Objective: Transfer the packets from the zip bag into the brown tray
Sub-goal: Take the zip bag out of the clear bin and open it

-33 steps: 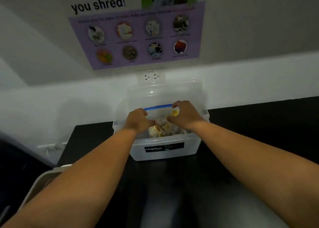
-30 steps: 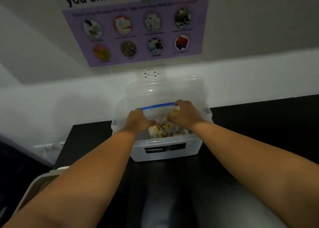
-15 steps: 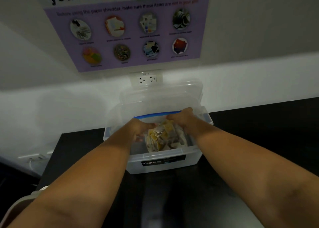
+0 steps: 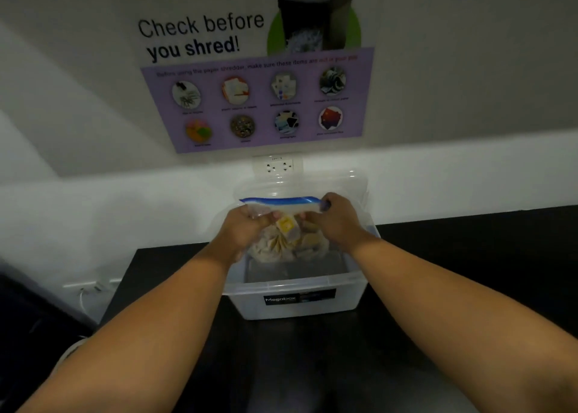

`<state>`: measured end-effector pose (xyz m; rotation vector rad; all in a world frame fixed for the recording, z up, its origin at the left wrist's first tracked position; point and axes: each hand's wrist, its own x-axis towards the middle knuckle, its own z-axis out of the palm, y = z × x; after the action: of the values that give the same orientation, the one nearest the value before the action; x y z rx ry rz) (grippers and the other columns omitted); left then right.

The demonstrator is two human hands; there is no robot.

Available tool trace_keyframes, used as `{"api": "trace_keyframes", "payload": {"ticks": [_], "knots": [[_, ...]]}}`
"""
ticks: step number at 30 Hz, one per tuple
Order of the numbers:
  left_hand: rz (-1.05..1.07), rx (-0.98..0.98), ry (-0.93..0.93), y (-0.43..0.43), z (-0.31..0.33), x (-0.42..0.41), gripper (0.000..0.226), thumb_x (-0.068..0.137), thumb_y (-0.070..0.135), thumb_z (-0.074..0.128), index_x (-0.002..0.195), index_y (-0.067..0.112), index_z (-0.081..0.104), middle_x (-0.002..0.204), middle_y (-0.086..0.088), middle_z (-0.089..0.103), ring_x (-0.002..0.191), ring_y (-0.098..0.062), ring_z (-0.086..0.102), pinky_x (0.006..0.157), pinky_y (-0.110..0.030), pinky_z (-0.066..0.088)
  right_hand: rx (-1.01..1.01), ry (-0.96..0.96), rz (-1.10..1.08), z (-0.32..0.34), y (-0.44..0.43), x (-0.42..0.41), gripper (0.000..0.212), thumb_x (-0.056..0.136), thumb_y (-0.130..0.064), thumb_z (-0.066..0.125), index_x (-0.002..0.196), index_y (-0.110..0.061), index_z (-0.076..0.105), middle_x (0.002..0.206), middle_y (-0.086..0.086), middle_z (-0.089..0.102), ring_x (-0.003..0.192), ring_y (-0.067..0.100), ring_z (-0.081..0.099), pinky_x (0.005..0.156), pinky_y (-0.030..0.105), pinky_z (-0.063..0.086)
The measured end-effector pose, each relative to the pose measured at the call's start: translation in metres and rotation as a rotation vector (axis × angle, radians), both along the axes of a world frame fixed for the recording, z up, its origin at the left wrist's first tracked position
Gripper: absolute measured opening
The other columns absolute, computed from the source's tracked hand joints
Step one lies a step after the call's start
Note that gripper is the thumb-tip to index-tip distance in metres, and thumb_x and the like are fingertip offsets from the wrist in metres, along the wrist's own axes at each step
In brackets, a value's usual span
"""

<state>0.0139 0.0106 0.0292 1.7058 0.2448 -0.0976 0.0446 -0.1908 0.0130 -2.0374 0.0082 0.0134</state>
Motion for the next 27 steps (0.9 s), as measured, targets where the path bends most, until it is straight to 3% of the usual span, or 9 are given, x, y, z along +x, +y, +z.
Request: {"api": "trace_keyframes", "payload": {"ticks": [4, 8, 10, 13, 15, 19, 23, 27], "knots": [[0.023, 0.010, -0.185, 0.005, 0.037, -0.021, 0.028, 0.084, 0.022, 0.080, 0.101, 0.002, 0.072, 0.096, -0.008, 0.078, 0.090, -0.022, 0.076, 0.073, -0.029, 0.061, 0.087, -0.095, 0.038, 0.049, -0.004, -0.024, 0.035, 0.085, -0.022, 0.084, 0.077, -0.012, 0.051, 0.073, 0.001, 0.055, 0.063, 0.012, 0.049, 0.054, 0.020, 0.043], [0.104, -0.037, -0.335, 0.003, 0.072, -0.050, 0.037, 0.082, 0.026, 0.082, 0.107, 0.001, 0.072, 0.102, -0.008, 0.077, 0.098, -0.022, 0.074, 0.084, -0.034, 0.059, 0.305, -0.185, 0.082, 0.098, -0.006, -0.056, 0.025, 0.088, 0.004, 0.074, 0.083, -0.004, 0.051, 0.076, 0.010, 0.058, 0.059, 0.004, 0.063, 0.052, 0.011, 0.048], [0.149, -0.066, -0.363, -0.003, 0.088, -0.070, 0.044, 0.079, 0.030, 0.084, 0.108, 0.000, 0.071, 0.100, -0.007, 0.078, 0.094, -0.019, 0.074, 0.083, -0.033, 0.059, 0.365, -0.199, 0.088, 0.119, -0.007, -0.070, 0.027, 0.085, 0.005, 0.077, 0.083, -0.005, 0.053, 0.082, 0.013, 0.063, 0.062, 0.004, 0.067, 0.058, 0.016, 0.054], [0.178, -0.093, -0.454, -0.015, 0.106, -0.107, 0.041, 0.081, 0.024, 0.080, 0.108, -0.005, 0.069, 0.096, -0.010, 0.078, 0.084, -0.012, 0.074, 0.070, -0.023, 0.056, 0.277, -0.248, 0.074, 0.135, -0.011, -0.093, 0.034, 0.074, -0.017, 0.092, 0.083, -0.014, 0.060, 0.092, 0.013, 0.073, 0.079, 0.019, 0.065, 0.075, 0.038, 0.062], [0.182, -0.148, -0.484, -0.019, 0.110, -0.132, 0.045, 0.080, 0.020, 0.079, 0.110, -0.009, 0.066, 0.094, -0.011, 0.078, 0.085, -0.016, 0.075, 0.069, -0.024, 0.057, 0.300, -0.293, 0.103, 0.137, -0.016, -0.115, 0.037, 0.072, -0.019, 0.094, 0.084, -0.015, 0.059, 0.086, 0.008, 0.072, 0.077, 0.017, 0.065, 0.077, 0.039, 0.061], [0.186, -0.208, -0.440, -0.025, 0.100, -0.175, 0.056, 0.073, 0.024, 0.080, 0.116, -0.008, 0.065, 0.095, -0.012, 0.078, 0.089, -0.022, 0.076, 0.071, -0.030, 0.061, 0.269, -0.310, 0.177, 0.126, -0.027, -0.159, 0.038, 0.072, -0.022, 0.094, 0.088, -0.016, 0.060, 0.083, -0.004, 0.072, 0.072, 0.004, 0.069, 0.068, 0.026, 0.061], [0.189, -0.229, -0.339, -0.028, 0.063, -0.209, 0.049, 0.074, 0.025, 0.079, 0.113, -0.002, 0.067, 0.101, -0.013, 0.077, 0.095, -0.024, 0.075, 0.077, -0.035, 0.061, 0.229, -0.203, 0.199, 0.090, -0.036, -0.190, 0.041, 0.072, -0.027, 0.094, 0.093, -0.017, 0.061, 0.092, 0.002, 0.074, 0.086, 0.017, 0.075, 0.079, 0.040, 0.065], [0.261, -0.242, -0.259, -0.026, 0.013, -0.229, 0.046, 0.074, 0.015, 0.081, 0.111, -0.007, 0.067, 0.100, -0.018, 0.076, 0.093, -0.029, 0.075, 0.081, -0.040, 0.061, 0.182, -0.101, 0.194, 0.043, -0.046, -0.210, 0.034, 0.078, -0.029, 0.090, 0.094, -0.018, 0.063, 0.094, 0.003, 0.074, 0.087, 0.019, 0.075, 0.081, 0.046, 0.064]]}}
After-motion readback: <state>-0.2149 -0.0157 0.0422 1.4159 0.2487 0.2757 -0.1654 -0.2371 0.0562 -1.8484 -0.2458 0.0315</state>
